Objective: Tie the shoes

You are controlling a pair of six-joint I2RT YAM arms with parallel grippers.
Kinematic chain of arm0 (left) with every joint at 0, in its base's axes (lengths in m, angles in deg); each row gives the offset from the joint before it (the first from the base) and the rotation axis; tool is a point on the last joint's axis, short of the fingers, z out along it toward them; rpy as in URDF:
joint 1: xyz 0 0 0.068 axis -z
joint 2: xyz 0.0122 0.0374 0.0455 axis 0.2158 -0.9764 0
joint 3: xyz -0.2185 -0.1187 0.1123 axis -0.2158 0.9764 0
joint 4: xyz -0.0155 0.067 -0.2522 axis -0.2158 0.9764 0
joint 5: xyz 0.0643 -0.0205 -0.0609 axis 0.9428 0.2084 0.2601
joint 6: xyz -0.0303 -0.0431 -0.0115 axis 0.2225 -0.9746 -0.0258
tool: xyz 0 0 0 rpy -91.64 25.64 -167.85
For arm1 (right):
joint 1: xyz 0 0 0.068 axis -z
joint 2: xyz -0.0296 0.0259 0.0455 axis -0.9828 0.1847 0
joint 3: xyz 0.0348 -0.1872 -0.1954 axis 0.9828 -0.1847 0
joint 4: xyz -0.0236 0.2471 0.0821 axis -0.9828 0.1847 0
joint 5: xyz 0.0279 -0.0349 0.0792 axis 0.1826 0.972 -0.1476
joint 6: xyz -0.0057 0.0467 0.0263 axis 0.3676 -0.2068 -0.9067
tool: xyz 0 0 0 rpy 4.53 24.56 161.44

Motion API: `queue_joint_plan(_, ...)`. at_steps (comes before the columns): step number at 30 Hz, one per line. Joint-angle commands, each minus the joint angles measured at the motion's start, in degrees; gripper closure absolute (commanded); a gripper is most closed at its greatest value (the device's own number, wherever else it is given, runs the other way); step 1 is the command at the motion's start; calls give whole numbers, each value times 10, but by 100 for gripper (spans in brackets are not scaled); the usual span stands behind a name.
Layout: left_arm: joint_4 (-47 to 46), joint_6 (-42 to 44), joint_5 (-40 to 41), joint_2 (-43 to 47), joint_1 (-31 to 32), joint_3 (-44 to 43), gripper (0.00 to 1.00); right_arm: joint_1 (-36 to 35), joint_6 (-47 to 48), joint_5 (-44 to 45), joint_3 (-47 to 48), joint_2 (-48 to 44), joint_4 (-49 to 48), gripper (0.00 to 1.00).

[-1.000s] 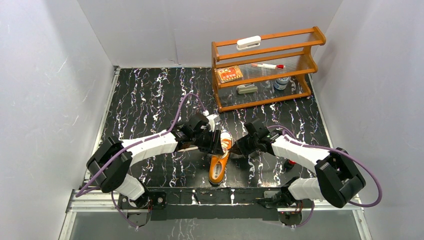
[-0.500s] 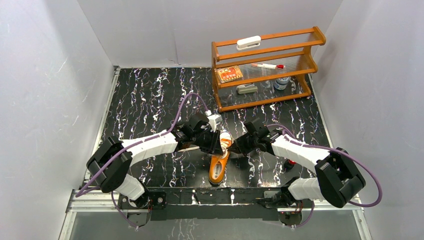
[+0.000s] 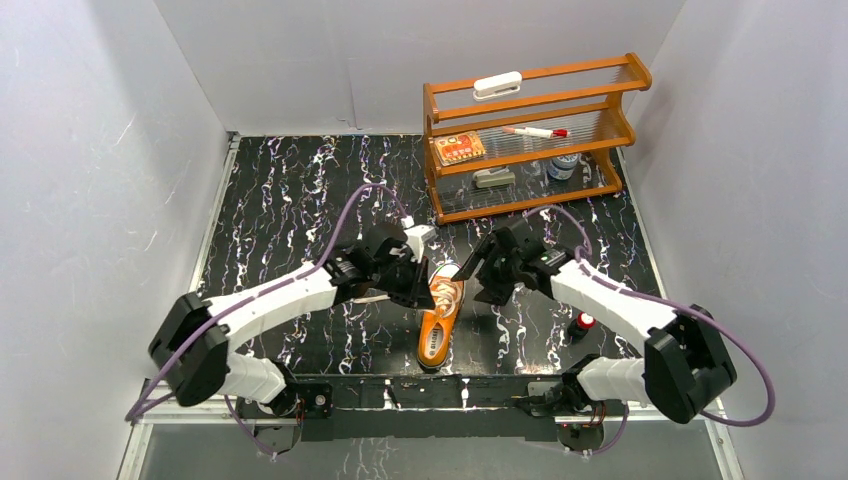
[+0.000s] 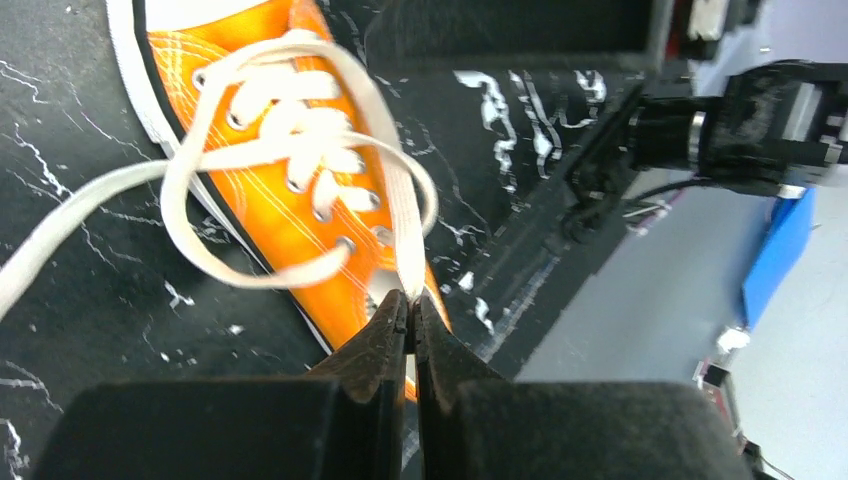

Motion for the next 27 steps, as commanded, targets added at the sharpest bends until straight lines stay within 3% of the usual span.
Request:
queue_joint_plan(1, 67, -27, -28, 85, -1, -32, 100, 14, 270, 56, 70, -54, 105, 17)
queue_joint_plan(5, 67, -37, -115, 98, 0, -65, 100, 30, 323, -61, 167, 9, 245, 6)
queue_joint_plan(9, 23, -38, -229, 88, 1, -79, 100, 31, 282, -224, 221, 75, 279, 1)
queue_joint_plan(16, -13, -28, -249, 97, 1, -80, 100, 18, 269, -309, 248, 169, 322, 2)
queue_joint_plan(21, -24, -40, -245, 101, 1, -77, 100, 13, 254, -322, 222, 152, 309, 13)
queue_joint_plan(24, -26, -39, -243, 105, 1, -77, 100, 12, 255, -331, 224, 147, 322, 15)
queue_joint_plan(27, -32, -34, -237, 106, 2, -77, 100, 11, 209, -386, 184, 144, 275, 32)
